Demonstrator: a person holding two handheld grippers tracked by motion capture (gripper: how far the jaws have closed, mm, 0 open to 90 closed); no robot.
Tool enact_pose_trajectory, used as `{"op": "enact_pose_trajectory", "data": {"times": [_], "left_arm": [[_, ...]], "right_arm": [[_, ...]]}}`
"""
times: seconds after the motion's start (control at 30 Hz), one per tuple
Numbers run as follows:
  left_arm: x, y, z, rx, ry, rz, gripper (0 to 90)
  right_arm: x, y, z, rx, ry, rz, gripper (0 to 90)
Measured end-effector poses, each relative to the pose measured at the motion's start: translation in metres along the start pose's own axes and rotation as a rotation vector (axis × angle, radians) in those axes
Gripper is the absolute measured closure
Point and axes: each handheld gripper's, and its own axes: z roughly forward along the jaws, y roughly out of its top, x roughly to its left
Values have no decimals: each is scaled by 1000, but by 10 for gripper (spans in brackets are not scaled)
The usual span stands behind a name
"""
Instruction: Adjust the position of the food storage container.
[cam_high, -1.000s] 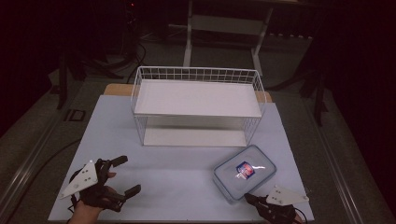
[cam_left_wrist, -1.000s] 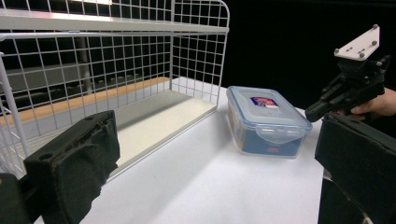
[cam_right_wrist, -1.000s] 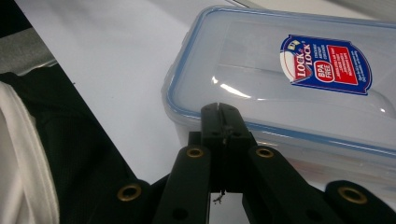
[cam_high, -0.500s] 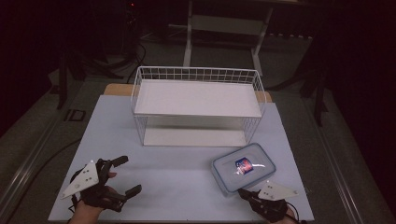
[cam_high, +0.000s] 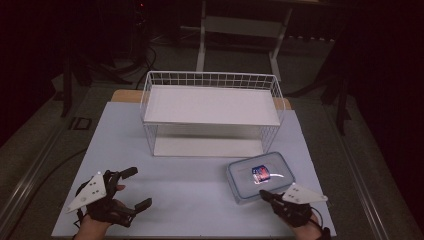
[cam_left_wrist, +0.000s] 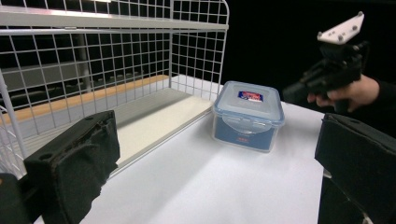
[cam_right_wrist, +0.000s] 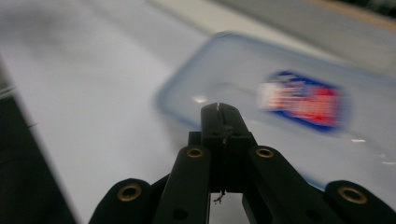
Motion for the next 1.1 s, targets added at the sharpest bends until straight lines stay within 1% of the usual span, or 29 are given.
{"op": "enact_pose_trajectory", "data": {"times": [0.03,0.07,0.1,0.13,0.2,0.27,0.33,0.4,0.47,0.57,0.63,0.67,0.73,0.77,0.9,0.97,1.1], "left_arm": [[0,0,0,0,0,0,0],[0,0,0,0,0,0,0],[0,0,0,1,0,3,0],[0,0,0,1,0,4,0],[-1,0,0,2,1,4,0],[-1,0,1,2,2,3,0],[-1,0,0,2,3,2,0],[0,0,0,1,4,2,0],[0,0,1,2,4,0,0],[0,0,1,7,3,1,0],[0,0,1,5,2,1,0],[0,0,1,5,2,1,0],[0,0,1,7,4,1,0],[0,-1,2,10,6,1,0],[0,0,2,13,2,4,0],[-1,0,2,10,1,2,0],[-1,0,3,10,-2,2,0]], "right_arm": [[-8,0,-7,-8,-45,12,900],[-8,0,-7,-8,-45,12,900],[-14,-1,-10,-14,-68,18,900],[-30,-4,-19,-20,-143,32,900],[-44,-9,-23,-17,-192,55,900],[-57,-13,-25,-24,-214,70,900],[-69,-17,-26,-22,-248,84,900],[-79,-21,-25,-5,-289,94,900],[-87,-26,-23,16,-314,108,900],[-95,-32,-18,44,-330,125,900],[-98,-36,-15,49,-319,147,900],[-98,-37,-14,51,-315,149,900],[-96,-38,-12,52,-295,148,900],[-95,-37,-11,54,-310,137,900],[-93,-37,-12,46,-305,154,900],[-91,-36,-12,44,-288,157,900],[-82,-35,-8,48,-252,142,900]]}}
